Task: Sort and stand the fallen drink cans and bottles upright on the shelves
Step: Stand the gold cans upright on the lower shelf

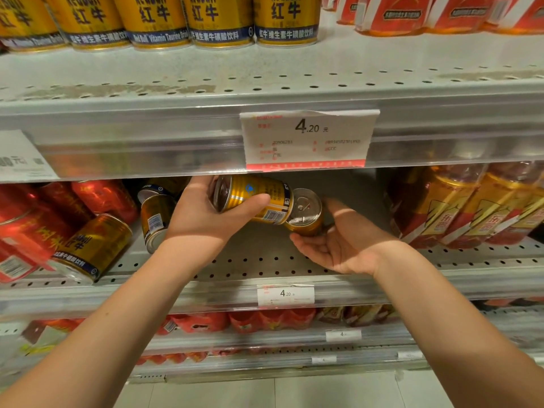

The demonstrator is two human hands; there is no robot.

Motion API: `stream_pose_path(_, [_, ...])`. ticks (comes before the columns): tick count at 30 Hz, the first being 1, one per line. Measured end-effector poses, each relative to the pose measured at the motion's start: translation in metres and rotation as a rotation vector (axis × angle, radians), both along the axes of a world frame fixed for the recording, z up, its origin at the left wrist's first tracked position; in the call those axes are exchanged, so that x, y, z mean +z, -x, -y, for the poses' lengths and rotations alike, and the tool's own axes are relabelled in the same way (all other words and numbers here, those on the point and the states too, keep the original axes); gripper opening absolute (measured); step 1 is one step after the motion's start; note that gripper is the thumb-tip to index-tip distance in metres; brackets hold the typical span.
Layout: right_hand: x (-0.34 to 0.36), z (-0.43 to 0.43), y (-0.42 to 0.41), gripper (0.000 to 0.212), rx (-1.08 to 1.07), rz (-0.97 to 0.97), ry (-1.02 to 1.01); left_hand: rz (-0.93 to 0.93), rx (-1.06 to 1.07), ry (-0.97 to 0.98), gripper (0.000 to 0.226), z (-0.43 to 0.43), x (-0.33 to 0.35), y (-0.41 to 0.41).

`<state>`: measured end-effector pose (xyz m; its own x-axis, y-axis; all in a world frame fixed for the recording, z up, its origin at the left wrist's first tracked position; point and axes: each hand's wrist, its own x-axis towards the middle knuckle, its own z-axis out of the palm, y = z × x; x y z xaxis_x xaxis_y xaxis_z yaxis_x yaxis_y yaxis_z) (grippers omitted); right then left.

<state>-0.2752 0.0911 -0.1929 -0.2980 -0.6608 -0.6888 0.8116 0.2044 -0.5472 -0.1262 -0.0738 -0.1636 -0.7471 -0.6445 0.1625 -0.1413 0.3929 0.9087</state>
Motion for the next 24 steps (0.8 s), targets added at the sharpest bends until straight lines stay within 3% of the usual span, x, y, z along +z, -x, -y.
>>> stream_pose_path(3, [-0.002, 0.004, 0.005, 0.072, 0.008, -0.033, -0.028, -0.018, -0.062, 0.029, 0.031, 0.002, 0.003, 0.004])
stream_pose_path(5, [-0.006, 0.005, 0.007, 0.075, 0.060, -0.165, -0.113, -0.036, -0.117, 0.044, 0.019, 0.002, 0.007, 0.006])
stream_pose_path(9, [-0.018, 0.013, 0.006, 0.076, 0.126, -0.516, -0.349, 0.012, -0.210, 0.086, 0.036, 0.001, 0.018, 0.012])
stream_pose_path(12, [-0.032, 0.019, 0.006, 0.062, 0.036, -0.777, -0.475, 0.086, -0.247, 0.103, 0.039, 0.001, 0.021, 0.020])
stream_pose_path(14, [-0.039, 0.018, 0.008, 0.049, -0.047, -0.951, -0.483, 0.135, -0.268, 0.122, 0.037, 0.000, 0.022, 0.025])
stream_pose_path(19, [-0.045, 0.012, 0.010, 0.039, -0.141, -1.085, -0.367, 0.127, -0.310, 0.032, 0.026, 0.003, 0.019, 0.032])
stream_pose_path(23, [-0.050, 0.000, 0.007, 0.011, -0.152, -1.420, -0.380, -0.002, -0.362, 0.004, 0.041, 0.007, 0.020, 0.033])
stream_pose_path(24, [-0.050, -0.003, 0.005, 0.014, -0.142, -1.457, -0.363, -0.027, -0.385, -0.005, 0.043, 0.007, 0.020, 0.034])
